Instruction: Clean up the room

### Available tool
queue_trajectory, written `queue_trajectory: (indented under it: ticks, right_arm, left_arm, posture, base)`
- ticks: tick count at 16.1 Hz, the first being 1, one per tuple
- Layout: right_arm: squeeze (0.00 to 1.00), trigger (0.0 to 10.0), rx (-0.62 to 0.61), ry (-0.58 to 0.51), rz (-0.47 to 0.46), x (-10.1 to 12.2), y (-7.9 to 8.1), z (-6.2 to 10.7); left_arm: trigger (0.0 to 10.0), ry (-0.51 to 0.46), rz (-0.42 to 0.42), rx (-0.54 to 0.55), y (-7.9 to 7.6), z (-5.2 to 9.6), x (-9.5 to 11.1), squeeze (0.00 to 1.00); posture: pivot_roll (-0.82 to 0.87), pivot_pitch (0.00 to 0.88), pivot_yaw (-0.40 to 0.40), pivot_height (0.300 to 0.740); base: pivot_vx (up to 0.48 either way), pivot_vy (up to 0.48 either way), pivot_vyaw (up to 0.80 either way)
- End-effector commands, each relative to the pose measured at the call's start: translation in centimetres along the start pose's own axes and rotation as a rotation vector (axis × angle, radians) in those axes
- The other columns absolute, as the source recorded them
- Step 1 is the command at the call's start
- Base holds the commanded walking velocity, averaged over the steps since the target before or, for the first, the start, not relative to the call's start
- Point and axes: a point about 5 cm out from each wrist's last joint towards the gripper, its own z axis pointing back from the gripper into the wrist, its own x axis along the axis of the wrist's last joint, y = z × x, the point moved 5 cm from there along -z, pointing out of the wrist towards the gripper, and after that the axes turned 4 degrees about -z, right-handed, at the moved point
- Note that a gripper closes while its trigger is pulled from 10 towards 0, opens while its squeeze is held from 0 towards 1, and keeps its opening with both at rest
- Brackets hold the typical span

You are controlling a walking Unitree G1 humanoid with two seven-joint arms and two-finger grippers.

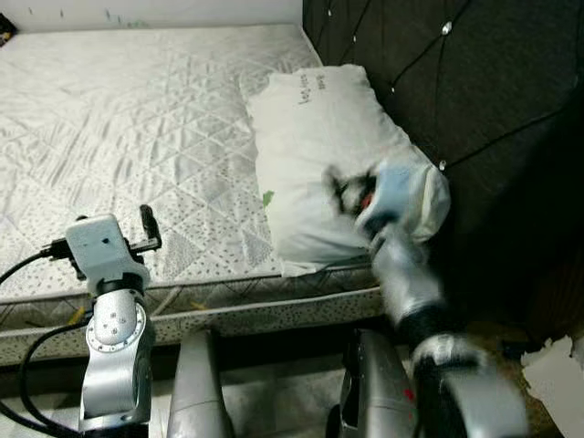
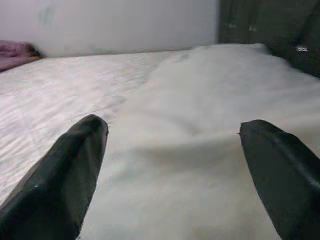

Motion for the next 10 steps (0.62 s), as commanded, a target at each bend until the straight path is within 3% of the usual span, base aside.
queue_trajectory:
  ticks: [1,2,5,7,10]
  right_arm:
    - [1.0,10.0,0.081,-0.061,0.059,1.3,1.1,0.5]
    - [1.0,10.0,0.127,-0.068,0.101,0.9,1.6,1.9]
    - [1.0,10.0,0.108,-0.009,0.152,-0.8,0.1,5.7]
    - [1.0,10.0,0.081,0.007,0.16,-0.5,-0.5,6.2]
    - [1.0,10.0,0.092,-0.016,0.116,0.2,1.3,5.2]
  left_arm:
    - [10.0,-0.004,-0.031,0.012,0.4,0.2,-0.2,0.0]
    - [10.0,-0.006,-0.045,0.004,0.3,0.6,-0.3,0.0]
    - [10.0,0.014,-0.06,0.007,0.8,1.9,-1.2,0.0]
    - [10.0,0.011,-0.064,-0.007,0.3,2.5,-1.2,0.0]
    - [10.0,0.001,-0.05,-0.027,-0.4,2.8,-1.1,0.0]
  posture:
    - [0.01,0.0,-0.019,0.532]
    - [0.01,0.0,-0.025,0.532]
    - [0.0,0.0,-0.027,0.532]
    - [-0.01,0.0,-0.018,0.532]
    - [-0.02,0.0,0.003,0.532]
  base:
    - [0.0,0.0,0.0]
    - [0.0,0.0,0.0]
    - [0.0,0.0,0.0]
    - [0.0,0.0,0.0]
    - [0.0,0.0,0.0]
